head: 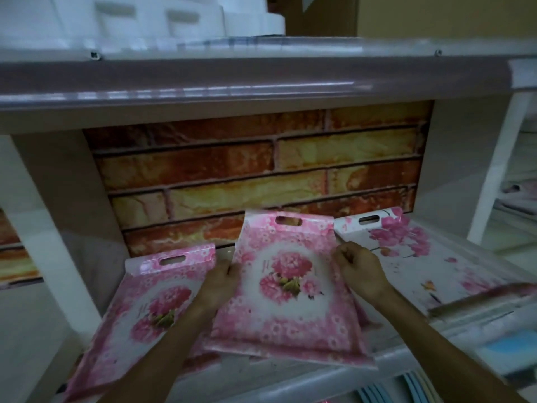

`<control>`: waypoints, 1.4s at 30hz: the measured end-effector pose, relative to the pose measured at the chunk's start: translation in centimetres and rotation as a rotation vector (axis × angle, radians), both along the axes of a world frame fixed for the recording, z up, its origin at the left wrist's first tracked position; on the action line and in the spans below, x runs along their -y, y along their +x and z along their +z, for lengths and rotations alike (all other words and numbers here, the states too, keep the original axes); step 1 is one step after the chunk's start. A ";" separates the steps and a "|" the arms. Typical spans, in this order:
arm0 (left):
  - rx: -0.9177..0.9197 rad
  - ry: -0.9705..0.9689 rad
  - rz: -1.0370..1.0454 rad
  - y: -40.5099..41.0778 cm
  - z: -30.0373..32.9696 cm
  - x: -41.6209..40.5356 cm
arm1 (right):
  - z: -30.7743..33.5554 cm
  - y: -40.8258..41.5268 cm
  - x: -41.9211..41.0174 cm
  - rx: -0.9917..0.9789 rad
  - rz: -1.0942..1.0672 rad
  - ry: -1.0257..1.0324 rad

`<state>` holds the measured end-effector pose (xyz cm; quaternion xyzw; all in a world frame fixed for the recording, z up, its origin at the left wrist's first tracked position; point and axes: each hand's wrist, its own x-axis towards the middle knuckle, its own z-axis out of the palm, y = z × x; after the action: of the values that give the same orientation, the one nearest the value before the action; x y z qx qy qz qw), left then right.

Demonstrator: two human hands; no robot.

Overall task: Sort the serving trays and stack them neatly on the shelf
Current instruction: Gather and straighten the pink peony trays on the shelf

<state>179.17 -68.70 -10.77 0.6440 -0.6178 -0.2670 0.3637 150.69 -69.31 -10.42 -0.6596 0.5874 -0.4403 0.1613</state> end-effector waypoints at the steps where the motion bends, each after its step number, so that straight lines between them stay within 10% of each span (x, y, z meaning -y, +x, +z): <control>1: -0.032 -0.053 0.006 0.3 0.1 -0.1 | 0.0 0.0 0.0 0.047 -0.033 -0.023; 14: -0.154 -0.472 0.270 5.0 3.4 -2.5 | 1.1 5.5 -0.5 0.346 0.159 -0.061; 42: 0.299 -0.043 0.445 22.5 -2.6 -8.9 | -3.3 23.3 -1.6 -0.545 0.344 0.156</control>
<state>201.63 -59.79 -13.32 0.7884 -0.5133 -0.0691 0.3320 174.00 -67.69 -13.76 -0.8284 0.5208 -0.1676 0.1201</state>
